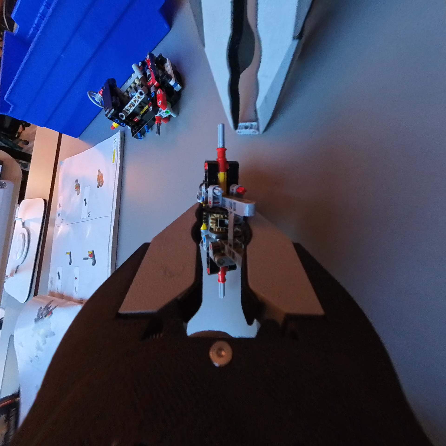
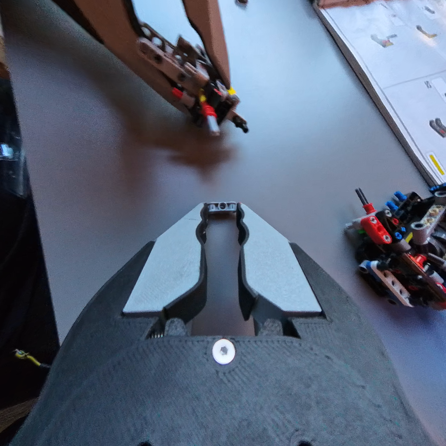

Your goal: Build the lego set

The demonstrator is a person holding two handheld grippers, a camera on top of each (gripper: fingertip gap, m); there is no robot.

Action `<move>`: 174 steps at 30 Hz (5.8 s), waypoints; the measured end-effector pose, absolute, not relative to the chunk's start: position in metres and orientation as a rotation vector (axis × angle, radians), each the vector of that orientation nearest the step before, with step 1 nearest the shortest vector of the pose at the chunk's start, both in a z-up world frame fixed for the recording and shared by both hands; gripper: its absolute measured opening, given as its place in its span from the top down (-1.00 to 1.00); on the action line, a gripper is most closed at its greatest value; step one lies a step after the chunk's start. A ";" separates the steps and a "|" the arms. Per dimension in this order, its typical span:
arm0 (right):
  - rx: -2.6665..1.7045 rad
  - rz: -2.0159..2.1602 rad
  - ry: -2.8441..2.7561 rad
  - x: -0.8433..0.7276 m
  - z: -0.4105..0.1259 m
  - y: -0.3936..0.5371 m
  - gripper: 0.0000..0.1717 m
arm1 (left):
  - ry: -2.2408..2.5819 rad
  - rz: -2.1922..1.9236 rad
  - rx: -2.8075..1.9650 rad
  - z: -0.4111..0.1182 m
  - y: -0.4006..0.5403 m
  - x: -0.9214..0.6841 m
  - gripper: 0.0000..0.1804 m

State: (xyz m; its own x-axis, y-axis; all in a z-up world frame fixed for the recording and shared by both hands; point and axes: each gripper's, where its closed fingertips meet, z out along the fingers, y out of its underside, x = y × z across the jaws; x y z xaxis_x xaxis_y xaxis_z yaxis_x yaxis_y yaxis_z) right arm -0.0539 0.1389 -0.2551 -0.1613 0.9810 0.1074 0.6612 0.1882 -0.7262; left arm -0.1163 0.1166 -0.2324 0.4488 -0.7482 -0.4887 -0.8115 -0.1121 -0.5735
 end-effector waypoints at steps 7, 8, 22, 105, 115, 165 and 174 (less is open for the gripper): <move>-1.586 0.712 -1.927 -0.041 -0.250 0.134 0.63 | 1.268 0.052 -1.907 -0.224 0.122 -0.123 0.69; -1.618 0.706 -1.914 -0.037 -0.248 0.135 0.59 | 1.244 0.035 -1.910 -0.224 0.122 -0.123 0.69; -2.095 0.736 -1.254 -0.048 -0.256 0.135 0.94 | 0.914 0.235 -1.862 -0.227 0.142 -0.147 0.69; -2.065 0.547 -1.497 -0.002 -0.257 0.116 0.62 | 0.907 0.268 -1.857 -0.230 0.144 -0.150 0.69; -1.909 0.556 -1.762 0.004 -0.258 0.113 0.61 | 0.905 0.270 -1.859 -0.230 0.144 -0.150 0.69; -1.332 0.711 -2.000 -0.107 -0.203 0.062 0.77 | 1.604 -0.777 -2.368 -0.225 0.053 -0.113 0.68; -1.401 0.788 -1.966 -0.110 -0.208 0.071 0.76 | 1.588 -0.673 -2.280 -0.224 0.061 -0.119 0.69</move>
State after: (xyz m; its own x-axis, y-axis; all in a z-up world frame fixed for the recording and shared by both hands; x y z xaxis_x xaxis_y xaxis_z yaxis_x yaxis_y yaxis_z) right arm -0.1096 0.0707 -0.2082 -0.2685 0.9550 0.1264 0.6035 0.2691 -0.7506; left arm -0.1188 0.0613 -0.2242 0.2863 -0.9342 0.2129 -0.8027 -0.3552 -0.4791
